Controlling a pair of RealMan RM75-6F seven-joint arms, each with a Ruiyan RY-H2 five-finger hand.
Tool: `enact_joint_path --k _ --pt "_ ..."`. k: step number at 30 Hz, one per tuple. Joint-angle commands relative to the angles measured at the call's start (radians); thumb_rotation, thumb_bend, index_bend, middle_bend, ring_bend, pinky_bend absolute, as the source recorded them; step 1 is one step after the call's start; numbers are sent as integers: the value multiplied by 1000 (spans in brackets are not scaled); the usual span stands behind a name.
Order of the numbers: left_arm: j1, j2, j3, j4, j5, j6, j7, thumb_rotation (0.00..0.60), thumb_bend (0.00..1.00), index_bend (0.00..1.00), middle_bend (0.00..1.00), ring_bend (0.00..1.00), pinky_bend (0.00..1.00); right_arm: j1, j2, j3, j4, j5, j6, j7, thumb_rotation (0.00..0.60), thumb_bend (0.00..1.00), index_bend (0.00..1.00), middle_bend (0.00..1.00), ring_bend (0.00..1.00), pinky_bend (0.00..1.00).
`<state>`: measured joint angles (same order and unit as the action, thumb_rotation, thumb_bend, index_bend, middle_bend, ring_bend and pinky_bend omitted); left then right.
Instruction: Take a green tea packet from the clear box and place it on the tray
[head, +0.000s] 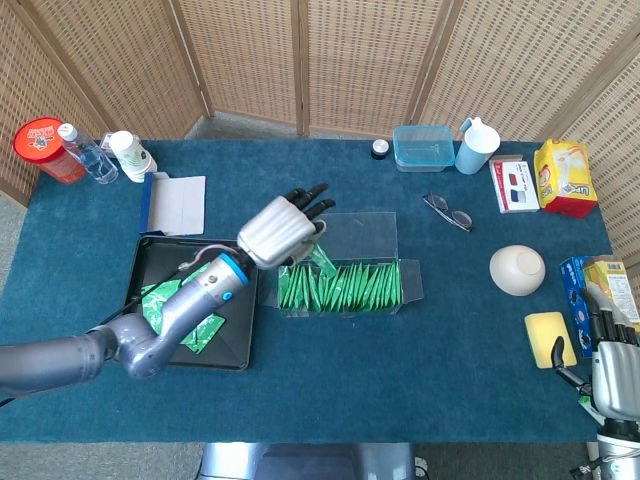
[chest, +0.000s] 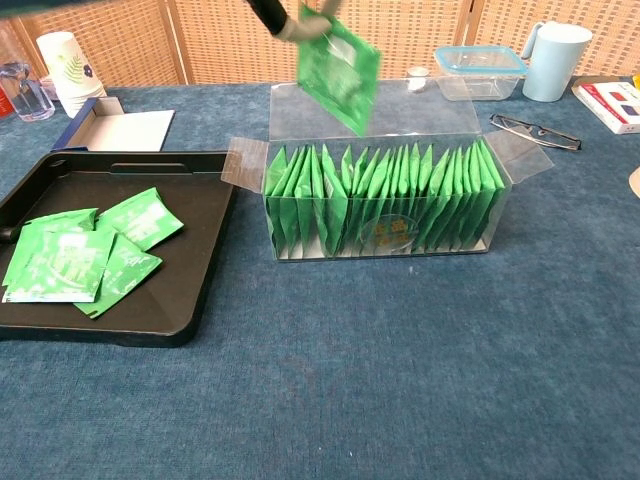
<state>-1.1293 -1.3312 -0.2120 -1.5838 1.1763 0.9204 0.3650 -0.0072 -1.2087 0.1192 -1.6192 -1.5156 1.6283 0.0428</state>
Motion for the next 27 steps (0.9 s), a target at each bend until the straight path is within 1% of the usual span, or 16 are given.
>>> enact_joint_path --k 1,6,8,10,13,16,20,27 --pt "60 75 -4 -62 24 52 -40 579 443 550 181 34 201 6 -2 2 0 -4 -4 -2 282 583 0 87 92 166" --pt "116 148 8 -122 43 82 -84 579 443 550 183 35 201 15 -3 3 -3 -7 -13 -6 284 583 0 87 92 166" --pt "174 215 48 -157 67 108 -85 578 443 550 183 35 201 25 -4 5 -5 -12 -23 -9 285 583 0 87 92 166" --pt "215 260 84 -183 91 114 -92 579 443 550 183 35 201 33 -5 7 -8 -15 -29 -13 284 583 0 87 91 166" --pt "259 293 127 -189 112 115 -91 580 443 550 183 35 201 40 -7 8 -11 -18 -34 -18 283 583 0 87 92 166" --pt "294 304 163 -182 126 108 -95 579 442 550 183 35 201 44 -8 7 -14 -20 -37 -22 284 582 0 87 92 166" --pt "326 296 193 -160 133 97 -101 580 441 550 183 35 201 47 -8 6 -18 -21 -39 -26 284 583 0 87 92 166" --pt "359 263 210 -120 144 89 -114 580 441 545 183 35 201 48 -4 4 -31 -25 -34 -36 284 583 0 87 92 166"
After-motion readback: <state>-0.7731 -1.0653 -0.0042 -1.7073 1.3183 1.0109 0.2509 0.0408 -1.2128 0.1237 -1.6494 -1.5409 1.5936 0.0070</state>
